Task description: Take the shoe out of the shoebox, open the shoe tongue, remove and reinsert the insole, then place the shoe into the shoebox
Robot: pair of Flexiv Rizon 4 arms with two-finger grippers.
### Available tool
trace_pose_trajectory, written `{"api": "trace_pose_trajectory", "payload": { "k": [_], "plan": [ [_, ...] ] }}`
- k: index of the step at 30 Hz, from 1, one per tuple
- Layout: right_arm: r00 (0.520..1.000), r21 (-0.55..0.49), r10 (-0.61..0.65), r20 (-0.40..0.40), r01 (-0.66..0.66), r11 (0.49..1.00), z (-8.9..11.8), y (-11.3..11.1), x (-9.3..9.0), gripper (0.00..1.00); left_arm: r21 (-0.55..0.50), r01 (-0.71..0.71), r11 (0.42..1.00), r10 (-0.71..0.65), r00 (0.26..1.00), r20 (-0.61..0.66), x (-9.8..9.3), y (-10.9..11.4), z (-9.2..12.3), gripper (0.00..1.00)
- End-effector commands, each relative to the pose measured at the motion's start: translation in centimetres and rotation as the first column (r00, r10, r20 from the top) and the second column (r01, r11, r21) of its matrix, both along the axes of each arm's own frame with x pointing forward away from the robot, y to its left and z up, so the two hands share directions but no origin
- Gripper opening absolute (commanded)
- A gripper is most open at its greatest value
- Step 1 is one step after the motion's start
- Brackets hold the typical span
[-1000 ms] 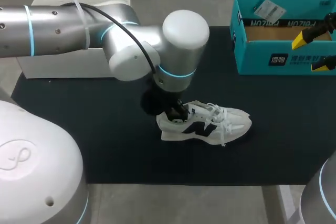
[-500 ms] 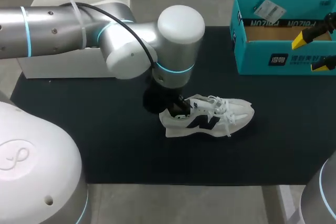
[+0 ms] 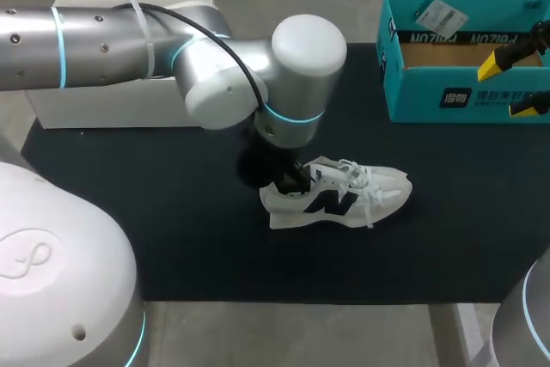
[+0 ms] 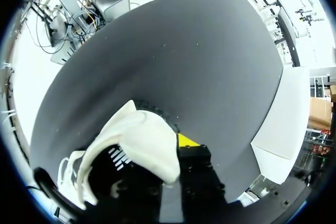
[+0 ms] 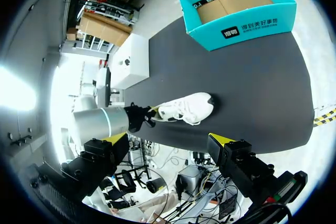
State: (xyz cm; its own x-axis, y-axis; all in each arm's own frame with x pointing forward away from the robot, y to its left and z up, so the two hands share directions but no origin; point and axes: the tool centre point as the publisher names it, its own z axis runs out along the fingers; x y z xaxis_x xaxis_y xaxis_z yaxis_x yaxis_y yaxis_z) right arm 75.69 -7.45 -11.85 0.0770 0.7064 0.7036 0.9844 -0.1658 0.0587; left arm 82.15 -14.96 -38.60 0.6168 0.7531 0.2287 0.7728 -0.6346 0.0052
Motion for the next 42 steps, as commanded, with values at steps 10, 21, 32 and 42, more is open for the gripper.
{"api": "trace_pose_trajectory", "payload": {
  "k": [10,21,32,42],
  "plan": [
    [1.0,-0.002,-0.002,-0.001,0.002,1.0,-0.1,0.1,0.0,1.0,0.059,0.148,0.987,-0.148,0.989,-0.002,-1.0,-0.5,1.1,1.0],
    [1.0,-0.002,-0.002,-0.001,0.002,1.0,-0.1,0.1,0.0,1.0,-0.031,0.11,0.993,-0.111,0.994,-0.023,-0.7,-0.8,4.6,1.0],
    [1.0,-0.002,-0.002,-0.001,0.002,1.0,-0.1,0.1,0.0,1.0,-0.125,-0.397,0.909,0.38,0.915,-0.138,1.8,0.1,7.8,1.0],
    [1.0,-0.002,-0.002,-0.001,0.002,1.0,-0.1,0.1,0.0,1.0,-0.103,-0.419,0.902,0.388,0.892,-0.232,2.3,0.1,7.8,1.0]
  ]
}}
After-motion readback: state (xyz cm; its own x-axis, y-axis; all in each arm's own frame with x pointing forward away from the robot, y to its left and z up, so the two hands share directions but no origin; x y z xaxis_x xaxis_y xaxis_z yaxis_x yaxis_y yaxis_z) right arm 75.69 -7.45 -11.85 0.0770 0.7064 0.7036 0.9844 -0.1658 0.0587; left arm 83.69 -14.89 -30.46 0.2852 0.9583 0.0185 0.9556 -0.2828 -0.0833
